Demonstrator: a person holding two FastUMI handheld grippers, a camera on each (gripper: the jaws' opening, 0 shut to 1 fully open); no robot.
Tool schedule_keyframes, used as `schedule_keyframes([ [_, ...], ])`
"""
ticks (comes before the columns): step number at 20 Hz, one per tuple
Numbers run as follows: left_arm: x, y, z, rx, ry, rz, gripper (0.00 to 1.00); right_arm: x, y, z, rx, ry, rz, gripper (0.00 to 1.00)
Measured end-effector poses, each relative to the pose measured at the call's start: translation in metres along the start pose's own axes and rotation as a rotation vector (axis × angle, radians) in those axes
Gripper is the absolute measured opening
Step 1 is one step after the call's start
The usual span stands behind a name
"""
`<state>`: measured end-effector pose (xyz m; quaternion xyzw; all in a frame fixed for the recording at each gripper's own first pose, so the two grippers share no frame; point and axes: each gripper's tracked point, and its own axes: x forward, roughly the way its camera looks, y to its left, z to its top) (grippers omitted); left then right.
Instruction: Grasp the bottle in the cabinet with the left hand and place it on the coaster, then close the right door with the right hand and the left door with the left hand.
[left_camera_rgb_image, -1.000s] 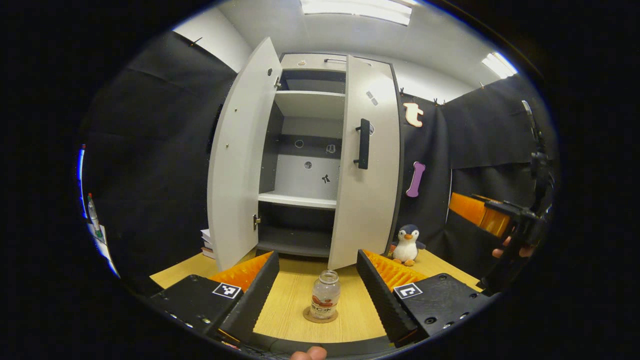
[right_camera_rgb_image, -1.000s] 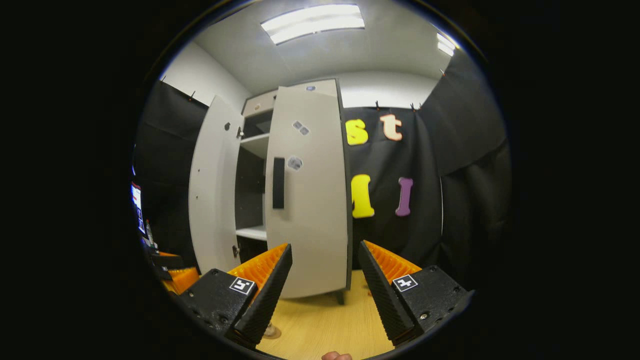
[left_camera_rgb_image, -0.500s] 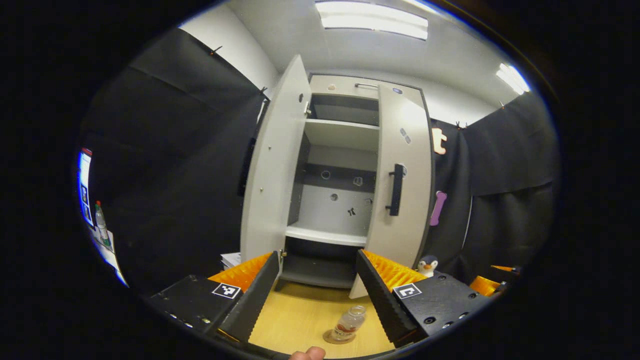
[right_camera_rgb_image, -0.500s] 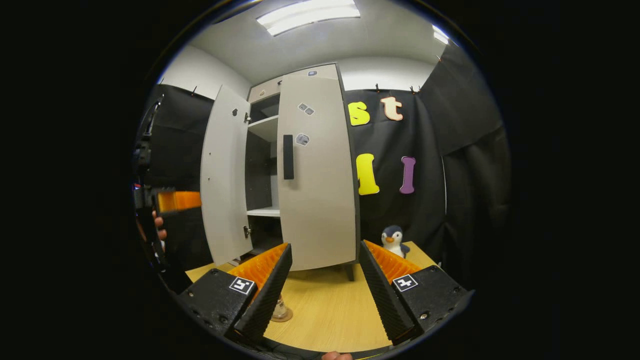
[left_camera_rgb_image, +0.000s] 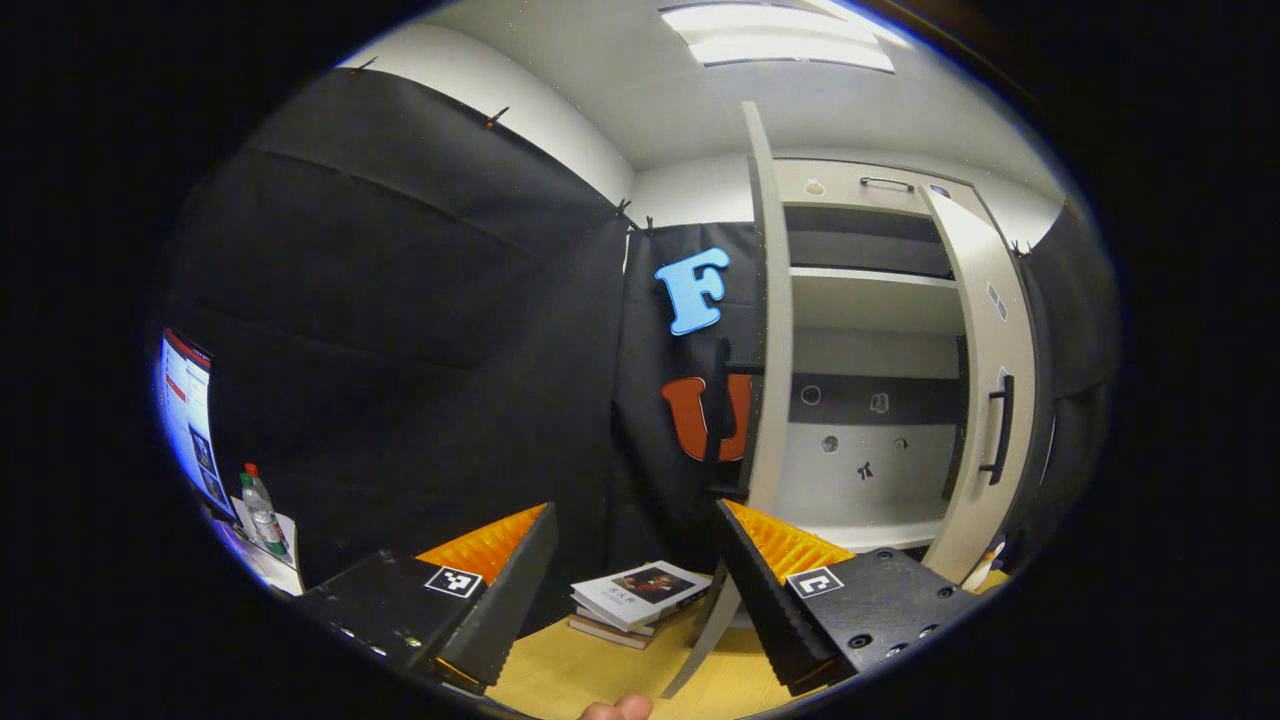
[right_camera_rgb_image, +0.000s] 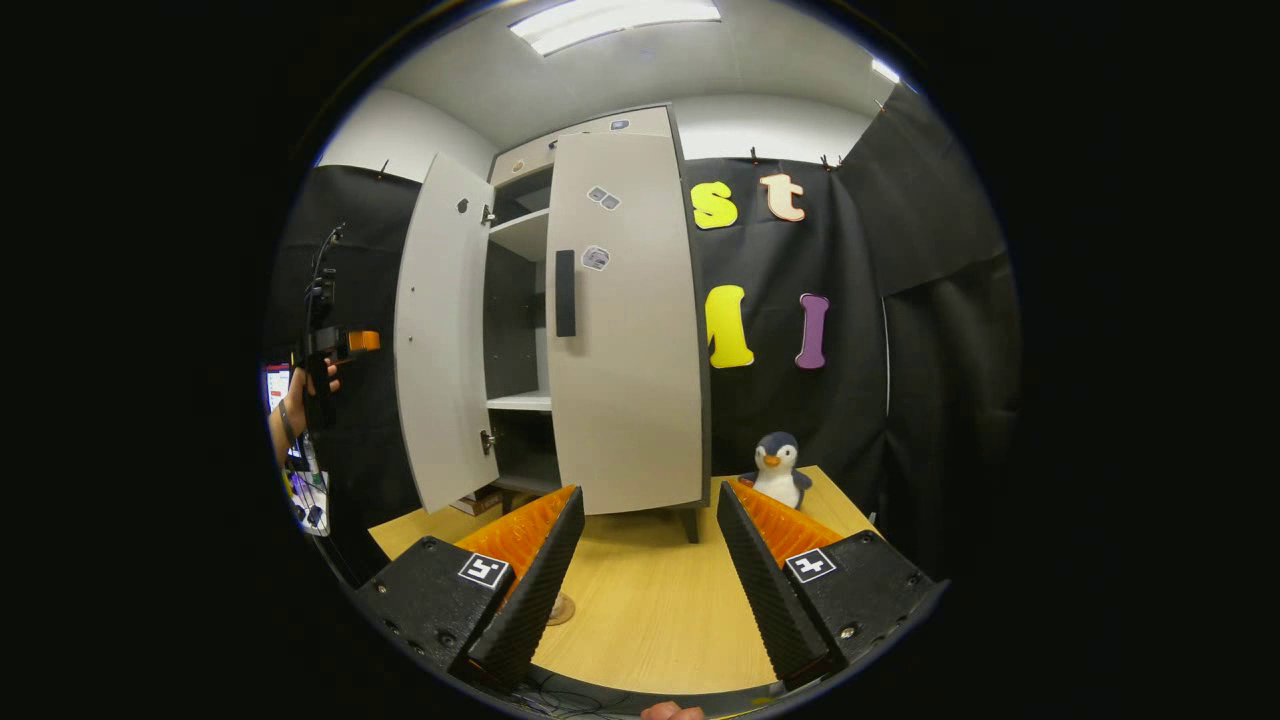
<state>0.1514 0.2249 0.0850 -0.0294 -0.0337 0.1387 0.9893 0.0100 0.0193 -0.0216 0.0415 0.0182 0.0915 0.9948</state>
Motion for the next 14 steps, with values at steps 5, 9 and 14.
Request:
schedule_keyframes([
  [5,0.05,0.019,-0.015,-0.135,0.081,0.062,0.95,0.002,-0.012,0.0,0.016,0.019,-0.038,0.83],
  [9,0.047,0.02,-0.013,-0.088,0.073,0.085,0.95,0.004,-0.018,-0.002,0.007,0.023,-0.063,0.83],
  [14,0.048,0.015,-0.006,0.049,0.041,0.089,0.94,0.013,-0.018,0.002,0.017,0.018,-0.055,0.83],
])
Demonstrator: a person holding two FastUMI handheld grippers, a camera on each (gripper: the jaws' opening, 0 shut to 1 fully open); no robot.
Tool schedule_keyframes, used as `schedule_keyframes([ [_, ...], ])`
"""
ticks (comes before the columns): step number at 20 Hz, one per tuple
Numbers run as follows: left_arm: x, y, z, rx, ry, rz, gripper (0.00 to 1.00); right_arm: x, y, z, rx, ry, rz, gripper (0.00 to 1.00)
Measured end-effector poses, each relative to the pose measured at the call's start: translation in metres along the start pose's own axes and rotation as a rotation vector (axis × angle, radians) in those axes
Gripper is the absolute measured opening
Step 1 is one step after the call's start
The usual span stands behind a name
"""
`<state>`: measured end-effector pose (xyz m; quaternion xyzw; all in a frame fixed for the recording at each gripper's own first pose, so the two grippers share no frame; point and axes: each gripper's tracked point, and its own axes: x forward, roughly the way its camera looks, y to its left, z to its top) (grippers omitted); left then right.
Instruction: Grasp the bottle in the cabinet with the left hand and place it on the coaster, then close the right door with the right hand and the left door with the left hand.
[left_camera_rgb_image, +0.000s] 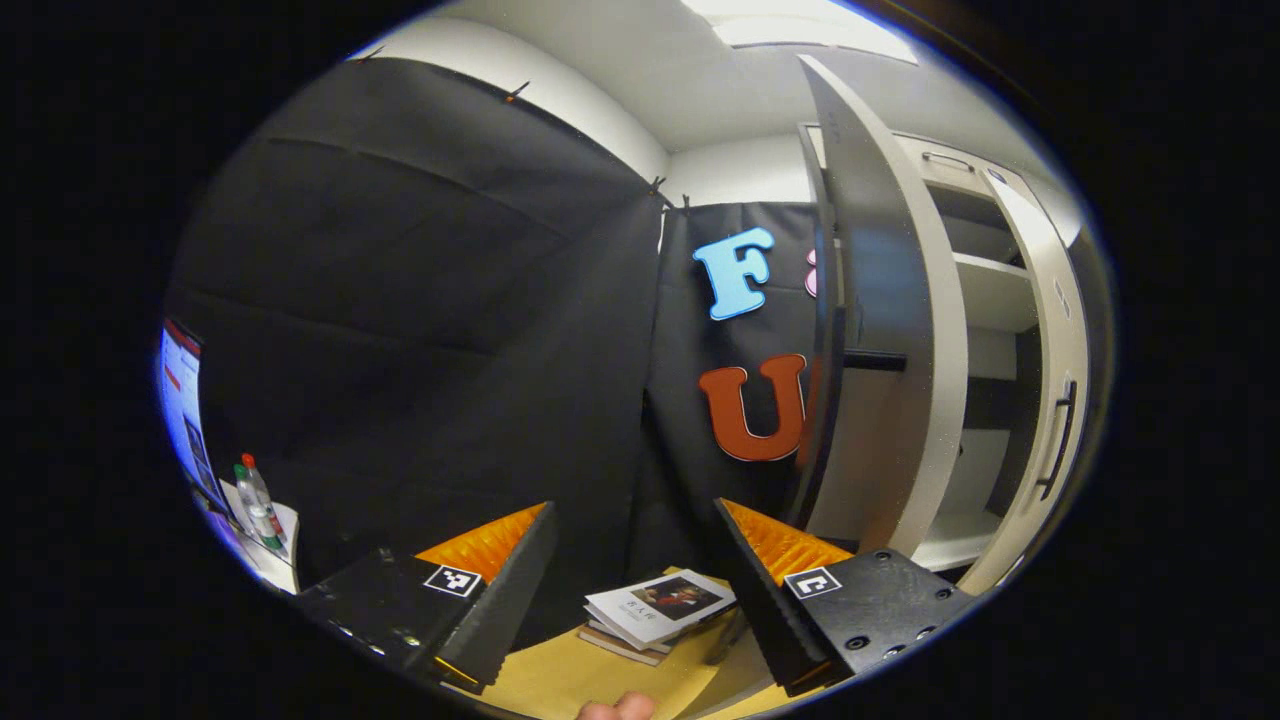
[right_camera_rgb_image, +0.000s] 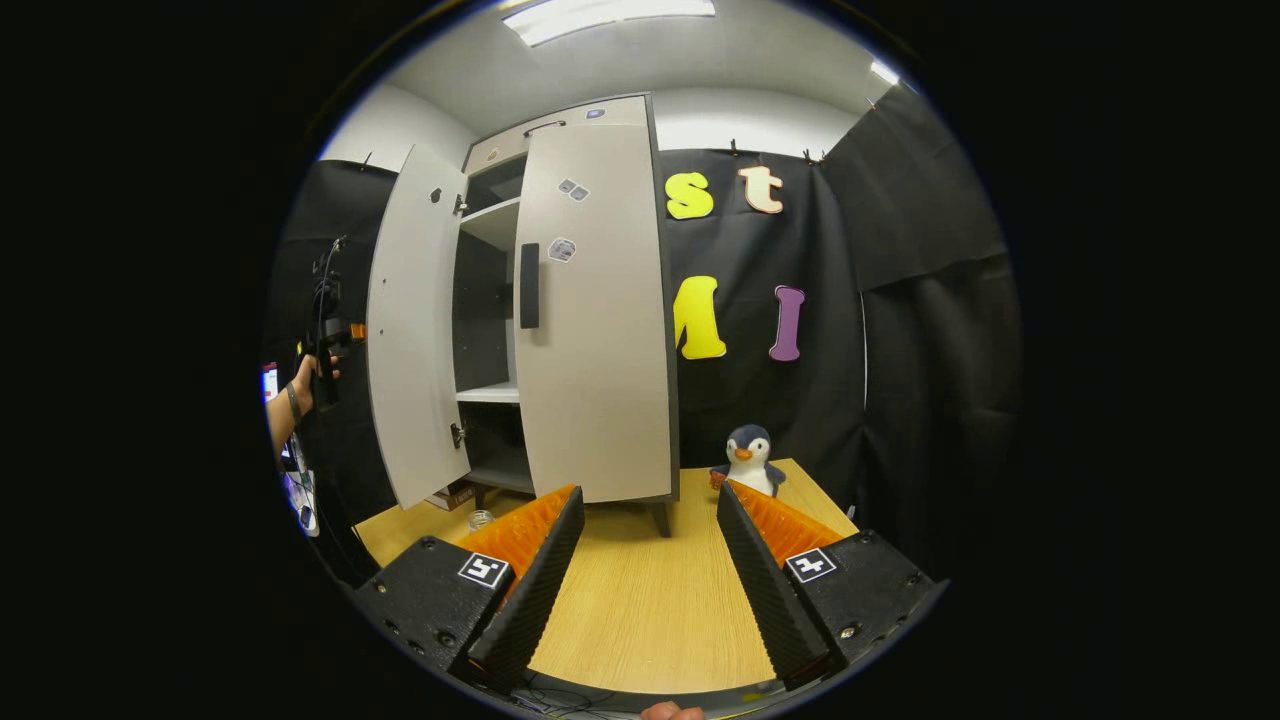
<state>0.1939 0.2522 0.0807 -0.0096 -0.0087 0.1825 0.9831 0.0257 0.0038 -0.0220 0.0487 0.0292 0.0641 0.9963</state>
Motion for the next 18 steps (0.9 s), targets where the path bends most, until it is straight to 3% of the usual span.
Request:
schedule_keyframes([
  [7,-0.019,-0.047,-0.001,-0.054,0.01,-0.112,0.94,0.0,0.003,0.001,0.006,-0.009,0.021,0.83],
  [11,-0.025,-0.069,0.0,-0.026,-0.008,-0.139,0.94,-0.004,-0.006,0.007,0.018,-0.015,0.001,0.83],
  [15,-0.035,-0.116,-0.004,-0.048,0.007,-0.253,0.94,-0.008,-0.017,0.01,0.019,-0.027,-0.028,0.83],
  [16,-0.036,-0.13,-0.003,-0.059,0.002,-0.287,0.99,-0.008,-0.02,0.011,0.02,-0.027,-0.035,0.83],
  [18,-0.038,-0.147,0.004,-0.073,-0.022,-0.308,0.99,-0.012,-0.025,0.01,0.023,-0.025,-0.05,0.83],
])
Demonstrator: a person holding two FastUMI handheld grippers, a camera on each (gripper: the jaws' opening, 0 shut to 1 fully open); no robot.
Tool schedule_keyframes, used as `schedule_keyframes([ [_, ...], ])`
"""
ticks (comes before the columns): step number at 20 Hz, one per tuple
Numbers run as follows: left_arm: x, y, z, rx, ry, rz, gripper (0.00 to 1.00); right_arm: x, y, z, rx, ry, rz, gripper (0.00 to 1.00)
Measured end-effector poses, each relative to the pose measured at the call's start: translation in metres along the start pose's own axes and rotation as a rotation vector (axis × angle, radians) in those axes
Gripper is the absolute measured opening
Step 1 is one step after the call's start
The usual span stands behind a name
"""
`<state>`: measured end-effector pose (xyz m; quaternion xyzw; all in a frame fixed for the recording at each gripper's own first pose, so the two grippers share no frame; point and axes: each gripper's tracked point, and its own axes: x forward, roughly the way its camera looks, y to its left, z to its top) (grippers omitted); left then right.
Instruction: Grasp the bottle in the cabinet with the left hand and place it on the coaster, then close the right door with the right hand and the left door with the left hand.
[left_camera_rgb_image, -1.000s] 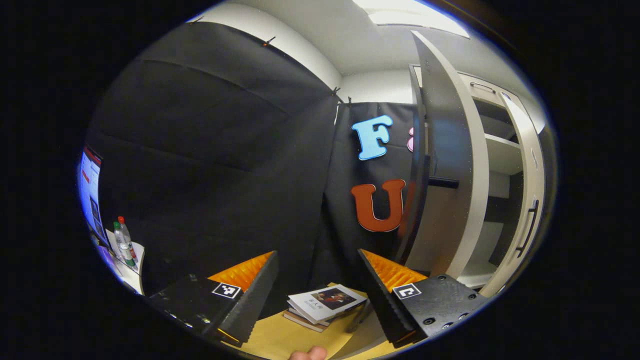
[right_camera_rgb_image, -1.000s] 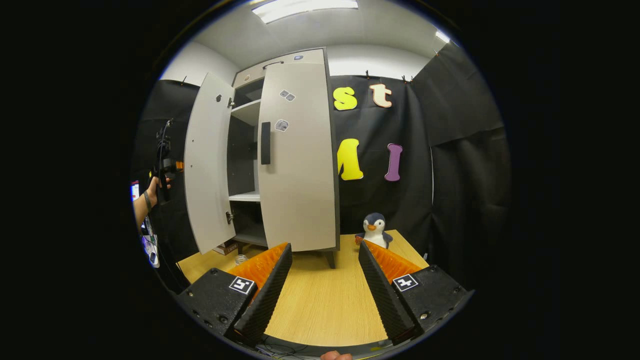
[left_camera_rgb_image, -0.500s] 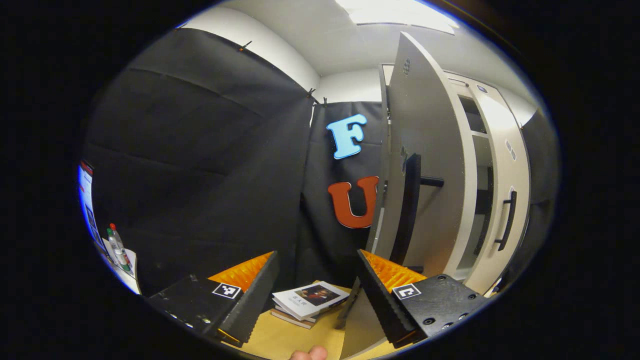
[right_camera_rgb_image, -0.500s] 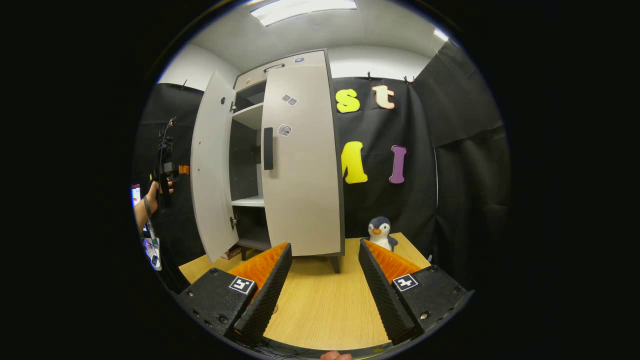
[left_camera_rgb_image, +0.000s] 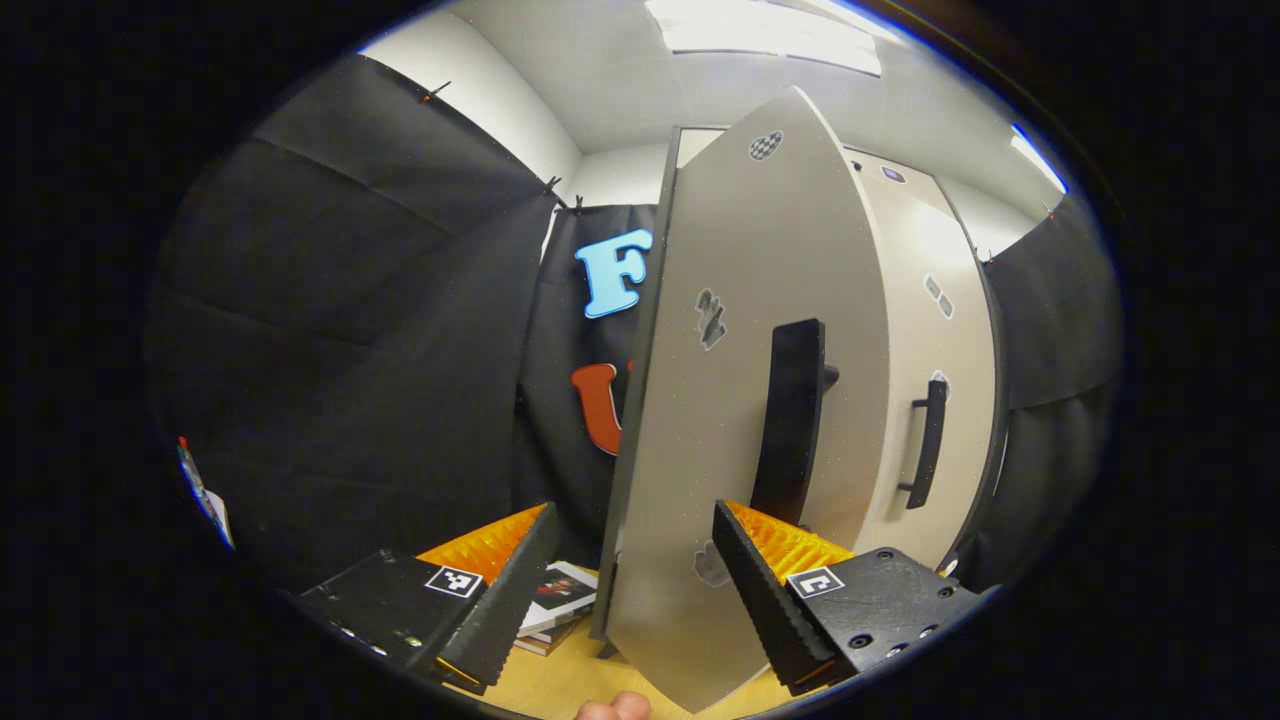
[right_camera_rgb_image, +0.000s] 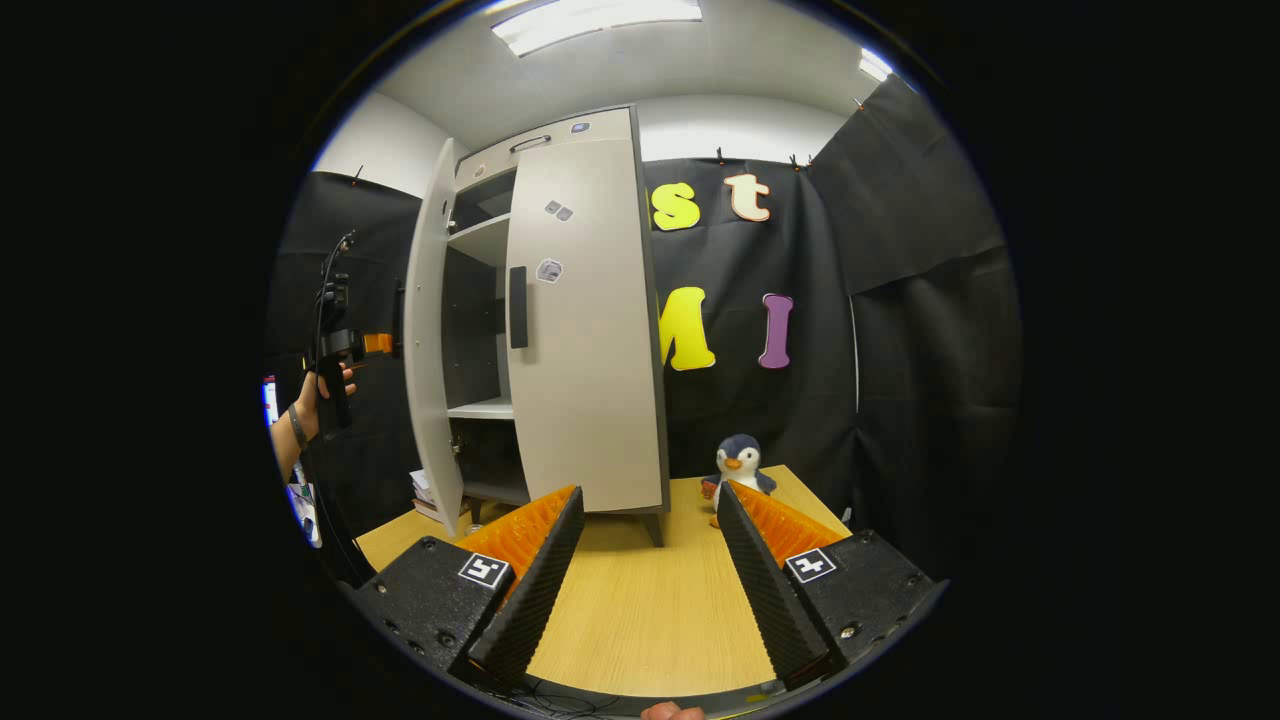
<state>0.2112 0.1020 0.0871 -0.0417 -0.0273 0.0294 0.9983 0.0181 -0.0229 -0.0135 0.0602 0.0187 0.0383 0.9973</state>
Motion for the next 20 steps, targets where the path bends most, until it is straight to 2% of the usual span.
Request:
schedule_keyframes([
  [1,0.002,-0.004,0.003,-0.003,-0.014,-0.001,0.91,-0.003,-0.003,0.0,-0.002,0.0,-0.006,0.83],
  [2,0.005,-0.01,0.007,-0.003,-0.02,-0.006,0.99,-0.006,-0.006,0.0,-0.009,-0.002,-0.015,0.83],
  [3,0.007,-0.013,0.01,0.001,-0.025,-0.009,0.95,-0.009,-0.009,0.0,-0.018,-0.006,-0.025,0.83],
  [4,0.007,-0.016,0.014,0.006,-0.032,-0.011,0.99,-0.012,-0.013,0.002,-0.023,-0.012,-0.034,0.83],
  [8,-0.006,-0.023,0.026,0.018,-0.051,-0.027,0.99,-0.015,-0.022,0.004,-0.011,-0.022,-0.05,0.82],
  [9,-0.013,-0.024,0.027,0.029,-0.056,-0.023,0.99,-0.015,-0.022,0.004,-0.007,-0.021,-0.05,0.82],
  [10,-0.021,-0.028,0.03,0.038,-0.063,-0.027,0.95,-0.014,-0.022,0.003,-0.005,-0.019,-0.047,0.82],
  [11,-0.029,-0.032,0.031,0.045,-0.069,-0.035,0.99,-0.015,-0.019,0.002,-0.003,-0.017,-0.042,0.82],
  [17,-0.096,-0.086,0.003,0.065,-0.055,-0.135,0.99,-0.008,-0.004,0.0,-0.029,-0.019,0.015,0.83],
  [18,-0.106,-0.096,-0.002,0.068,-0.063,-0.15,0.95,-0.006,-0.005,0.0,-0.042,-0.023,0.011,0.83],
  [20,-0.126,-0.118,-0.015,0.093,-0.074,-0.18,0.99,0.0,-0.006,-0.003,-0.046,-0.015,0.016,0.83],
])
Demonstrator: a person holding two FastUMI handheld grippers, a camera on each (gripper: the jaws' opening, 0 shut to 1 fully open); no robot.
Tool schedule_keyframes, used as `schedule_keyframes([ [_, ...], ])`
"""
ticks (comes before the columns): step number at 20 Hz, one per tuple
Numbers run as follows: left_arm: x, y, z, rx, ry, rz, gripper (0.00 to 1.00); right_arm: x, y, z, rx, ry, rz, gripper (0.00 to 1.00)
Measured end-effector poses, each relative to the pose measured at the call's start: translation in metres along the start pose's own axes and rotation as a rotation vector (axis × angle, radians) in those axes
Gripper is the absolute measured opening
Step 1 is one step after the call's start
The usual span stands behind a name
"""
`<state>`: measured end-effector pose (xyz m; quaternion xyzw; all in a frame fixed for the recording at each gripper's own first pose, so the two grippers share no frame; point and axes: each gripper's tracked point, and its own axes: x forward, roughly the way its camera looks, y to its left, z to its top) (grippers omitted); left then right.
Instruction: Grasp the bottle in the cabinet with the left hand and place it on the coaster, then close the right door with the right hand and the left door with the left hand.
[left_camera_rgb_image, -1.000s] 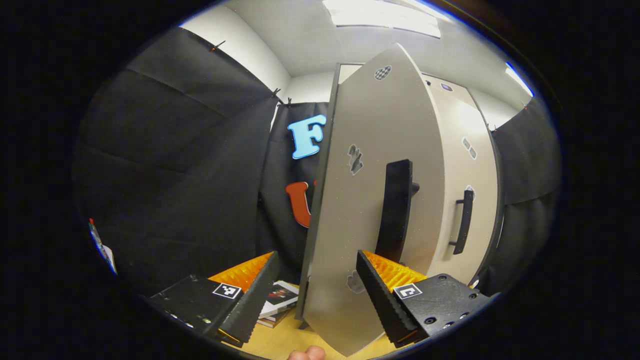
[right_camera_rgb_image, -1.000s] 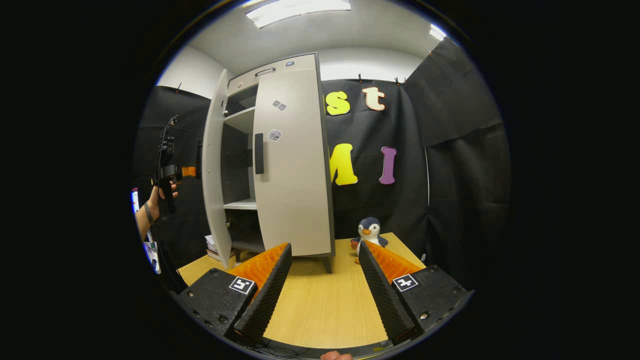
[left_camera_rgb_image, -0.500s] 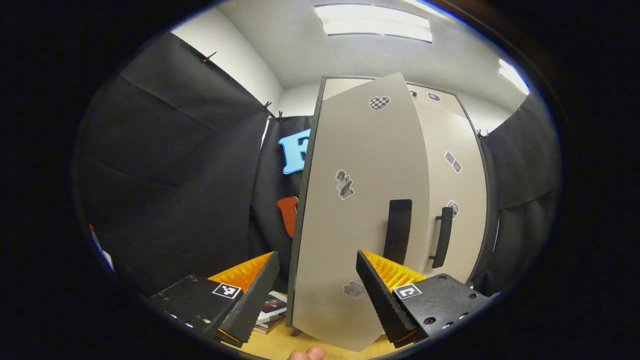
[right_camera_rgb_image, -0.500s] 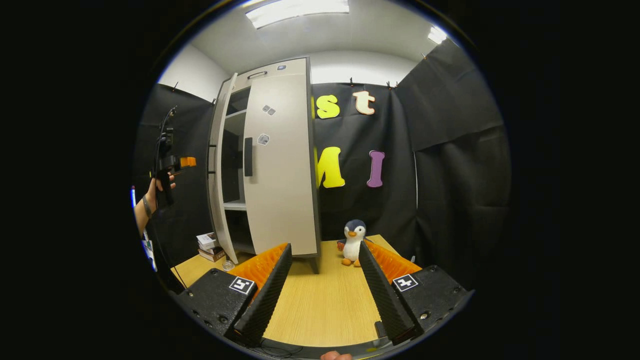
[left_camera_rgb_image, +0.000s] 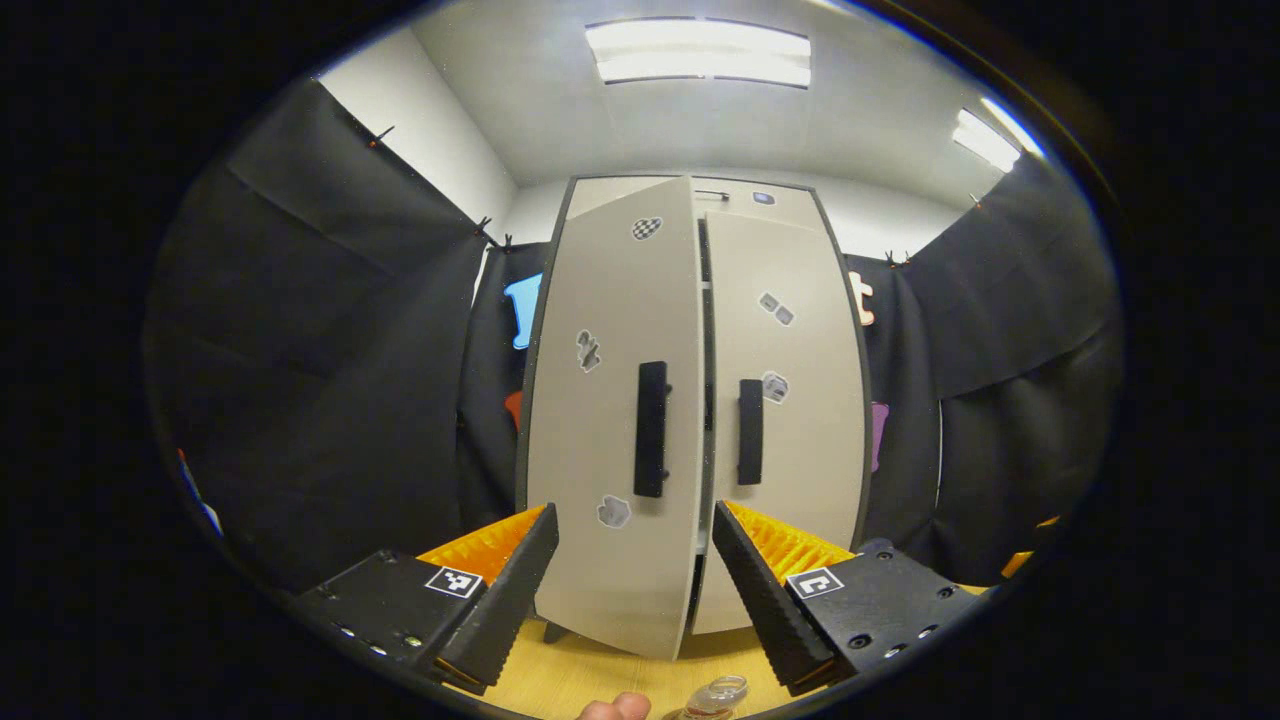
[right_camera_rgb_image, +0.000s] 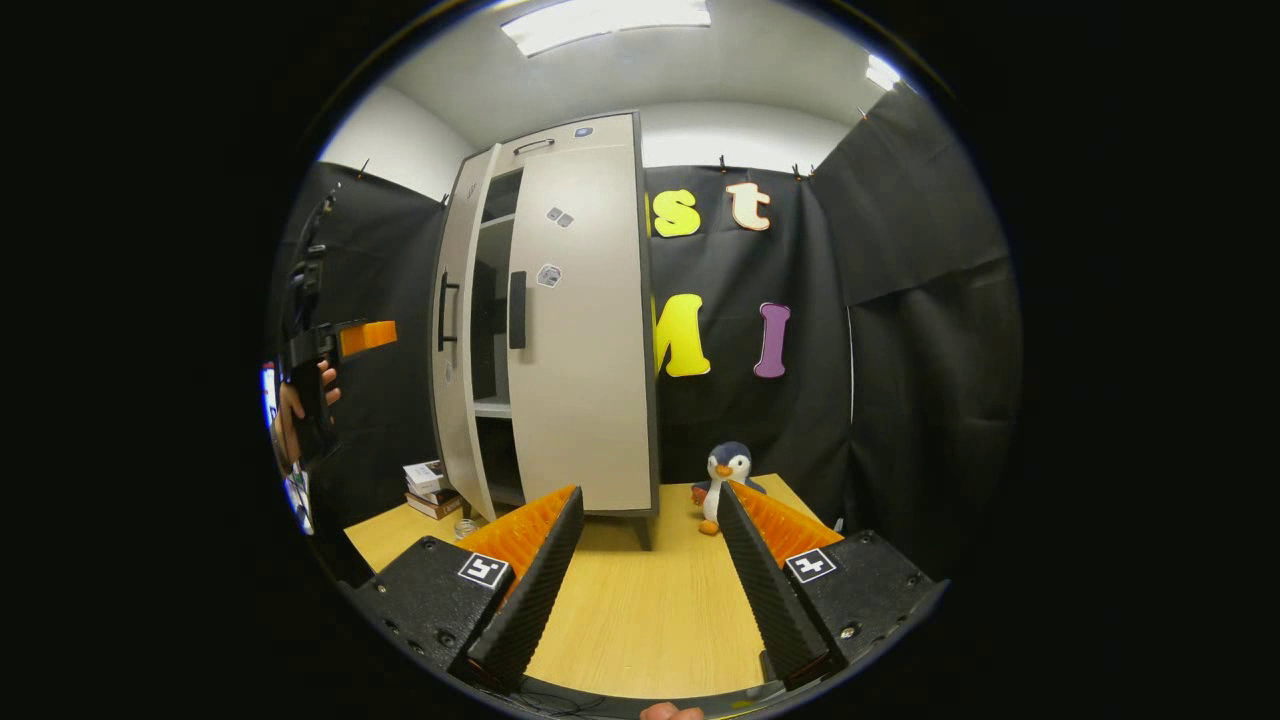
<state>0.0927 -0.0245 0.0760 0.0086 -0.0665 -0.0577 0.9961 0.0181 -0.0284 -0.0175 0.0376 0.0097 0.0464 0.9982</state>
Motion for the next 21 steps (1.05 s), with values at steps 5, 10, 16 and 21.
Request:
schedule_keyframes([
  [5,-0.032,-0.056,-0.025,0.028,0.013,-0.098,0.96,-0.001,-0.01,0.003,-0.014,-0.011,-0.017,0.83],
  [10,-0.056,-0.086,-0.055,-0.036,0.096,-0.12,0.93,-0.005,-0.03,0.005,-0.006,-0.011,-0.069,0.83],
  [16,-0.073,-0.083,-0.074,-0.051,0.157,-0.105,0.93,-0.008,-0.036,0.008,0.023,-0.007,-0.08,0.83],
  [21,-0.071,-0.074,-0.073,-0.064,0.155,-0.064,0.95,-0.003,-0.031,0.008,0.039,0.012,-0.063,0.83],
])
